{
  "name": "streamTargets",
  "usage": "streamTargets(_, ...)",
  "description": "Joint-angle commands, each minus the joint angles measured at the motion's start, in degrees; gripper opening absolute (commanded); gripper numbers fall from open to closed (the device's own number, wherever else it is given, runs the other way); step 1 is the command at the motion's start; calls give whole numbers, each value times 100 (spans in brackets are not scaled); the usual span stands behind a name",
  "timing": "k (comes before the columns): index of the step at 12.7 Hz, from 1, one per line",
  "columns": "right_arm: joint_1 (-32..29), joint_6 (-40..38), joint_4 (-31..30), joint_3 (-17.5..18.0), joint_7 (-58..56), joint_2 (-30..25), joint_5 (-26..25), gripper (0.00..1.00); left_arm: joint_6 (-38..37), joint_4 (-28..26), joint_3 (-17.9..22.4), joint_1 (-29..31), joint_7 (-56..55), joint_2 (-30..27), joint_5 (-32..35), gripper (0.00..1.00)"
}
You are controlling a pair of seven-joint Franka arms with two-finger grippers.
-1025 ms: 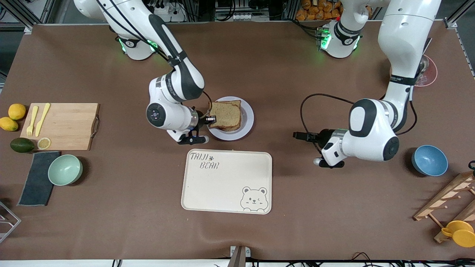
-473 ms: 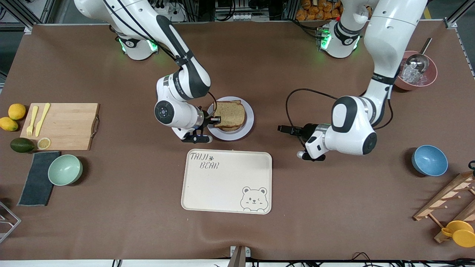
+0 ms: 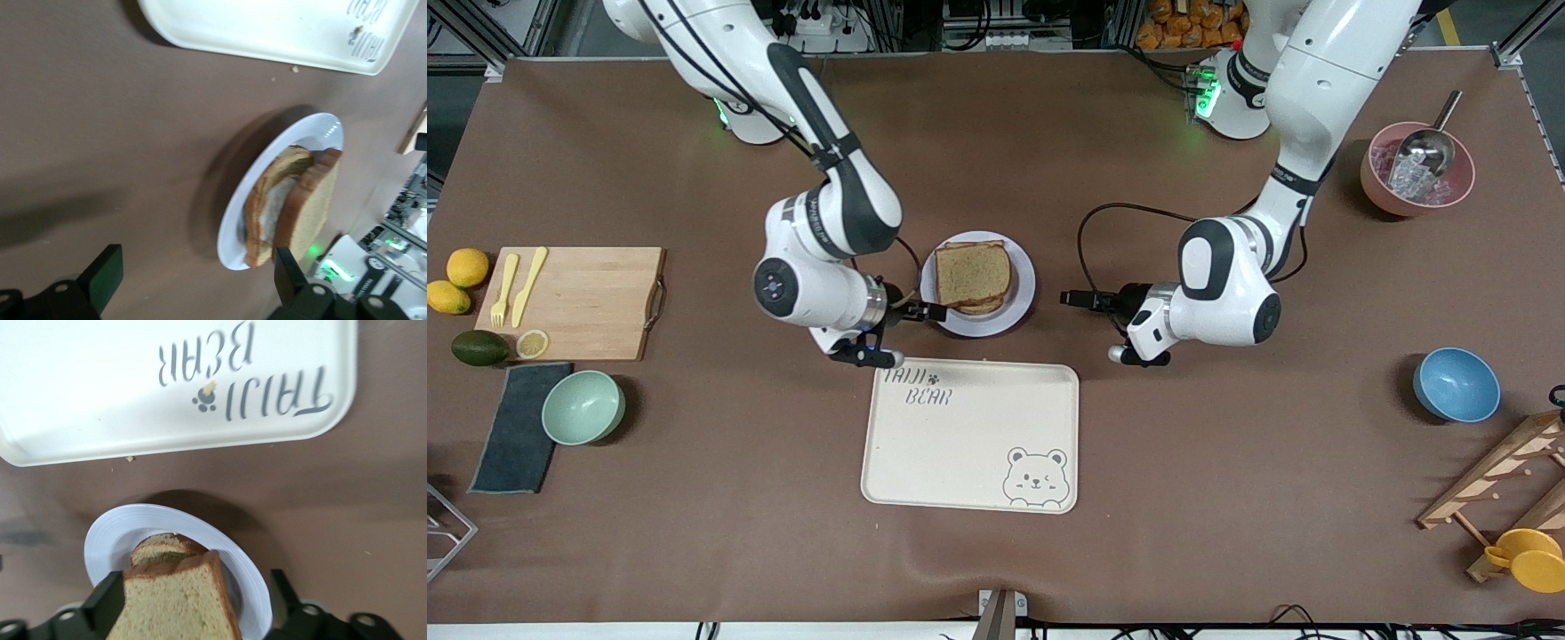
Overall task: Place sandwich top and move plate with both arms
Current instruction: 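Open the right gripper on the bread while the left gripper approaches, then withdraw the right gripper while the left gripper reaches the plate rim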
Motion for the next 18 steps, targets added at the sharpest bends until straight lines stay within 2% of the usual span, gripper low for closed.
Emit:
streamTargets(1,-556,-806,261,54,178,-294,-432,100,353,-120,-9,-226,115,29,-267,100)
streamTargets(3,-959,-1124,244,62,502,-628,-801,100,486,-426,-18,-262,482,-40,-494,100)
streamTargets(6,-1619,-1809,262,80,521,-936,-1005,100,617,-805,-9,-350,1597,-102,-1688,100)
streamTargets(7,-1847,-2063,270,89,495,-1015,-1066,100,748,-884,-18,-446,1774,-102,-1874,100)
streamTargets(9,-2243,-2407,288,106,469,-1182,-1661,100,890,-885,-18,-578,1829,-58,-1990,100)
streamTargets(11,-2629,-2645,349,150,32,-1218,-1919,100,943,-885,-9,-683,1829,-49,-2217,100)
streamTargets(13,-3244,-2856,498,553,-67,-1358,-2181,100,1100,-885,-9,-816,1873,-49,-2473,100)
streamTargets(15,-3378,-2813,586,677,-24,-1542,-2464,100,1110,-876,-18,-825,1960,29,-2491,100)
streamTargets(18,-3939,-2944,639,984,-242,-1990,-2508,100,1110,-867,-18,-860,2486,82,-3287,100)
